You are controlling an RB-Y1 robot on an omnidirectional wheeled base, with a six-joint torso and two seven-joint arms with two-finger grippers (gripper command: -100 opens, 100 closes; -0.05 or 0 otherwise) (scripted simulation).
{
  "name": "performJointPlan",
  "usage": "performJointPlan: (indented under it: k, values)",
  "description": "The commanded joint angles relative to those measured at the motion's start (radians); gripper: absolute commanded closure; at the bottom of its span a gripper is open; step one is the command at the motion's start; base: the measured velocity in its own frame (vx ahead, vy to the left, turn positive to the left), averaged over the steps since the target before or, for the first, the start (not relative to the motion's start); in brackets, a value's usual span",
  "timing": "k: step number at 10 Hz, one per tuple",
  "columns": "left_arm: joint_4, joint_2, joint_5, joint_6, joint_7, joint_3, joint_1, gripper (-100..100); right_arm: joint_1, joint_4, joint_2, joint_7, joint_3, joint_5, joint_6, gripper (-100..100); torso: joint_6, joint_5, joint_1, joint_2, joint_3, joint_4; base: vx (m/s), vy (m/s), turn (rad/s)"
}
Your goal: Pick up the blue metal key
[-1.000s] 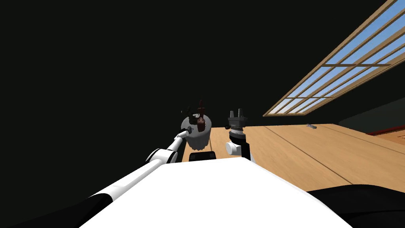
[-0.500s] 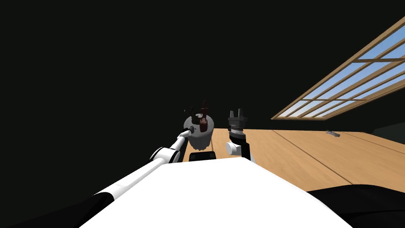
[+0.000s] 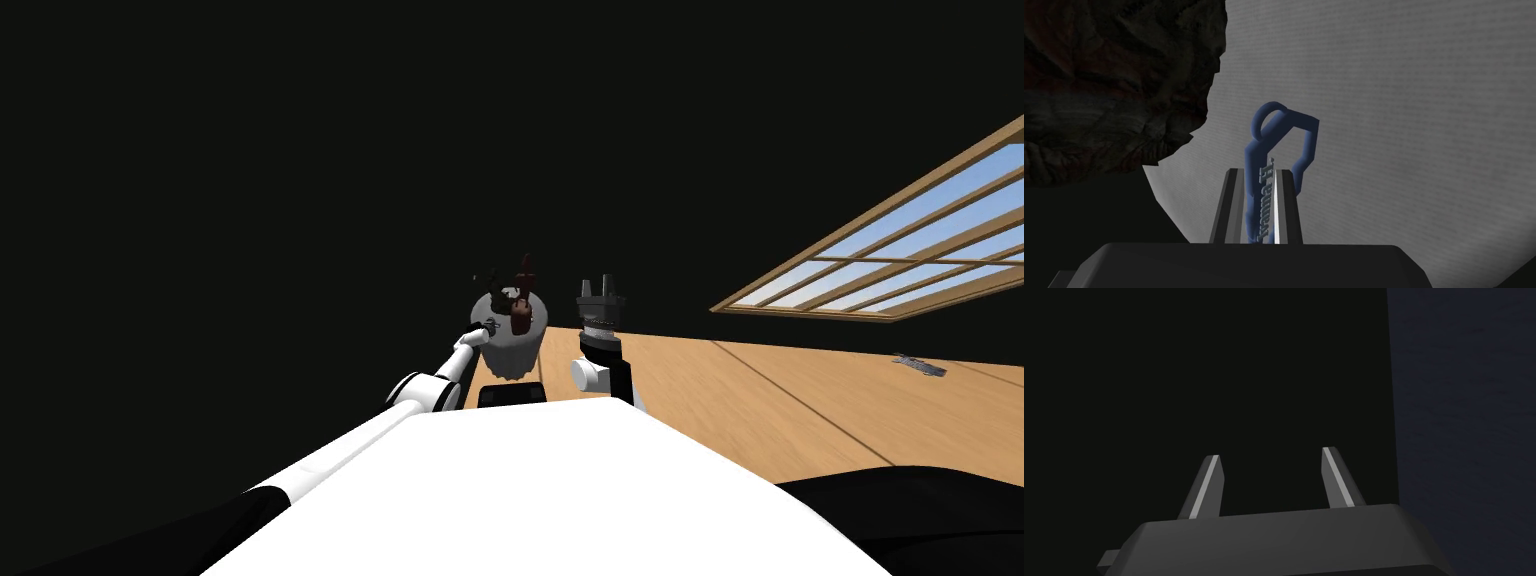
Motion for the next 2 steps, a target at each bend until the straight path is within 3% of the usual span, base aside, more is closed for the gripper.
performJointPlan:
  k: [1,2]
  values:
    - [0.0,0.0,0.0,0.0,0.0,0.0,0.0,100,0.0,0.0,0.0,0.0,0.0,0.0,0.0,0,0.0,0.0,0.0,0.0,0.0,0.0,0.0,0.0,0.0]
    - [-0.003,-0.001,-0.002,0.002,0.002,0.001,0.001,0,0.0,0.0,0.0,0.0,0.0,0.0,0.0,0,0.0,0.0,0.0,0.0,0.0,0.0,0.0,0.0,0.0]
